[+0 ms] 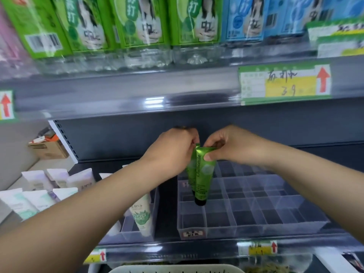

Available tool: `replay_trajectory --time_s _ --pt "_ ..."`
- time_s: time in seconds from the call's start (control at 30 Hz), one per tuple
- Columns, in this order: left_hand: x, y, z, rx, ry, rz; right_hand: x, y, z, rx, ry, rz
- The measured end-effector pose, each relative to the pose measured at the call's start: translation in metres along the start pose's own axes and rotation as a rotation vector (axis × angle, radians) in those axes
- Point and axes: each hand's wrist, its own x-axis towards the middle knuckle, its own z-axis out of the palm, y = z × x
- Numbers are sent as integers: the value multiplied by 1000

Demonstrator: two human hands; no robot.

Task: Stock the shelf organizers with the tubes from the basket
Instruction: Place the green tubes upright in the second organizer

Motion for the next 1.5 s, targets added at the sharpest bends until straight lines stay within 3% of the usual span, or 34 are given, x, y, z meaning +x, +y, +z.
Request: replay_trajectory --time_s 0.57,0.77,1.0,1.5 --pt "73 -43 36 151 34 -42 81 30 -6 -230 208 -71" --pt "87 -59 39 142 88 -63 101 35 -5 -161 243 -88" --pt "97 -66 38 141 157 -46 114 47 6 -153 256 -61" --pt "95 -80 69 151 46 -133 122 64 41 -85 181 -17"
